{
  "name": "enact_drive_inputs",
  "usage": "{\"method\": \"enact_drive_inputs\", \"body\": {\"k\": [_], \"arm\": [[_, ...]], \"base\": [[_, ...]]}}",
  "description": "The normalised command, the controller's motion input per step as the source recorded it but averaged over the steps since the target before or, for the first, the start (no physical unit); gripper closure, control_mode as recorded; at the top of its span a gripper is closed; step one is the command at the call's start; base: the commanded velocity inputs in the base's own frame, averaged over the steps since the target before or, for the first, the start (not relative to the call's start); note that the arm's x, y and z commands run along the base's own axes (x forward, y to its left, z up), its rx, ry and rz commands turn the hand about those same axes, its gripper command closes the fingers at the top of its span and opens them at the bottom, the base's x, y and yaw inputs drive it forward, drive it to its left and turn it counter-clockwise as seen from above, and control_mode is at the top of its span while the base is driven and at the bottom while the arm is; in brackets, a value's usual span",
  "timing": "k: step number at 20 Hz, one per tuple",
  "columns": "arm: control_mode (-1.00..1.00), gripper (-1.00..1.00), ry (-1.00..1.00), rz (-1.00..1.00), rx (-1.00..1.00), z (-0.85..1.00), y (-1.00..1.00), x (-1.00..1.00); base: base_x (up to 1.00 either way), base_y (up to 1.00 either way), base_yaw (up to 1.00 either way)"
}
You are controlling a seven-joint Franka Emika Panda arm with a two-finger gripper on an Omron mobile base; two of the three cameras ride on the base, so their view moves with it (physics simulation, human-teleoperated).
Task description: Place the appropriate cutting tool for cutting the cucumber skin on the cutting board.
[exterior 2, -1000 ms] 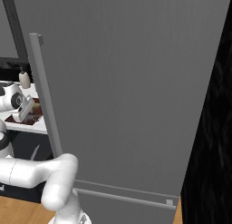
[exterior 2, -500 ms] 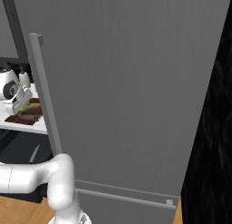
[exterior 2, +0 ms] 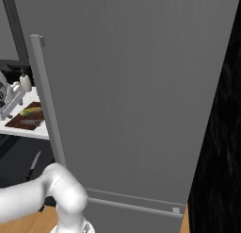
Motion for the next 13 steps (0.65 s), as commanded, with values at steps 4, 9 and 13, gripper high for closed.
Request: {"method": "enact_drive_inputs", "body": {"k": [4, 9, 13], "arm": [[-1.00, -1.00, -0.15, -0.06, -0.09, 0.51, 0.24, -1.00], [-1.00, -1.00, -0.13, -0.08, -0.02, 0.63, -0.11, -1.00], [-1.00, -1.00, -0.14, -0.13, 0.00, 0.64, -0.51, -1.00]], "base": [[0.00, 0.00, 0.00], [0.00, 0.00, 0.00], [0.00, 0.00, 0.00]]}}
